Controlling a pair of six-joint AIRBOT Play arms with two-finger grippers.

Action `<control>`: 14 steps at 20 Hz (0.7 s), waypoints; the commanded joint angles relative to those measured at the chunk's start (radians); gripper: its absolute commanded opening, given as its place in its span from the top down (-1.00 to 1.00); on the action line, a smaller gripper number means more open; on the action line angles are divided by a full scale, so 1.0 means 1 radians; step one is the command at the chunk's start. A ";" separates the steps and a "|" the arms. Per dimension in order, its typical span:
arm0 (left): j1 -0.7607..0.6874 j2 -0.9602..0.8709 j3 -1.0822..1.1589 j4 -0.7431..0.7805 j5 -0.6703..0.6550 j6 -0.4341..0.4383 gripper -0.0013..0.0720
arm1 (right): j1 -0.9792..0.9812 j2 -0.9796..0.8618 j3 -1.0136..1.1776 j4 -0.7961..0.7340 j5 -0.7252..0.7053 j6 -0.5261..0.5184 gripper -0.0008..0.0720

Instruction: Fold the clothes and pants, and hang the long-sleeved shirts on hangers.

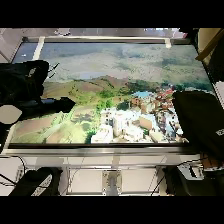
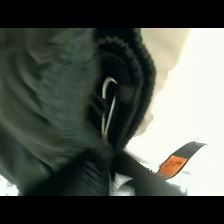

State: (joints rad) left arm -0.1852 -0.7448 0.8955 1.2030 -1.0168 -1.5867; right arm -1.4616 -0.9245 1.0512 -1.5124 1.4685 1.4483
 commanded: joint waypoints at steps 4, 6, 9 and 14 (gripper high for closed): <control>0.000 0.000 0.001 0.000 0.000 0.001 -0.34 | -0.002 0.006 0.246 0.169 -0.064 0.114 -0.62; 0.000 0.000 0.001 0.000 0.000 0.000 -0.34 | 0.032 0.009 0.299 0.520 -0.098 0.105 -0.02; 0.000 0.000 0.001 -0.005 -0.016 -0.011 -0.34 | 0.293 0.026 0.301 0.895 -0.093 -0.107 0.94; 0.000 0.000 0.001 -0.008 -0.026 -0.015 -0.35 | 0.880 0.031 0.301 0.657 -0.028 -0.229 0.94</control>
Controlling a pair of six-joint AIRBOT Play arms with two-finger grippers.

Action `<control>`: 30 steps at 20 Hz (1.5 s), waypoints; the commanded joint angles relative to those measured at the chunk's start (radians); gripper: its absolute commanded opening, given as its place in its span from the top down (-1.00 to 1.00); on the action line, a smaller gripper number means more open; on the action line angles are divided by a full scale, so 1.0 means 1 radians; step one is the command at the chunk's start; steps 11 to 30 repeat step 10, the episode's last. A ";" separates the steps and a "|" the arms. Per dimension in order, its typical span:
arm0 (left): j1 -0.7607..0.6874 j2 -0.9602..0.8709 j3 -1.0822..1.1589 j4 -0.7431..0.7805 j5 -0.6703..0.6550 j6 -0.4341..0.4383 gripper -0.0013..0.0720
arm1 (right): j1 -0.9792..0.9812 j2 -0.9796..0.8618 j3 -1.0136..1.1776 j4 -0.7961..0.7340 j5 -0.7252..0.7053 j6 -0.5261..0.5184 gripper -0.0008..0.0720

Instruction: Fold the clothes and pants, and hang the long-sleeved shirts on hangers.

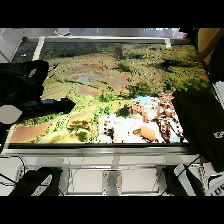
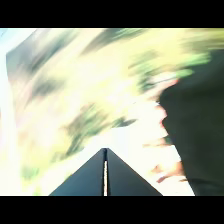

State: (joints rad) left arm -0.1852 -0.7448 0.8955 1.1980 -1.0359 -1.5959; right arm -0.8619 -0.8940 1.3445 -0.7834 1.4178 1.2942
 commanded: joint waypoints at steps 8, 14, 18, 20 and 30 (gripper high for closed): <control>0.000 0.000 0.001 -0.003 -0.006 -0.006 -0.35 | 0.589 -0.004 -0.010 -0.201 0.048 -0.072 0.94; 0.000 0.000 0.001 -0.003 -0.006 -0.006 -0.35 | 0.589 -0.004 -0.010 -0.201 0.057 -0.072 0.94; 0.000 0.000 0.001 -0.003 -0.006 -0.006 -0.35 | 0.589 -0.004 -0.010 -0.201 0.057 -0.072 0.94; 0.000 0.000 0.001 -0.003 -0.006 -0.006 -0.35 | 0.589 -0.004 -0.010 -0.201 0.057 -0.072 0.94; 0.000 0.000 0.001 -0.003 -0.006 -0.006 -0.35 | 0.589 -0.004 -0.010 -0.201 0.057 -0.072 0.94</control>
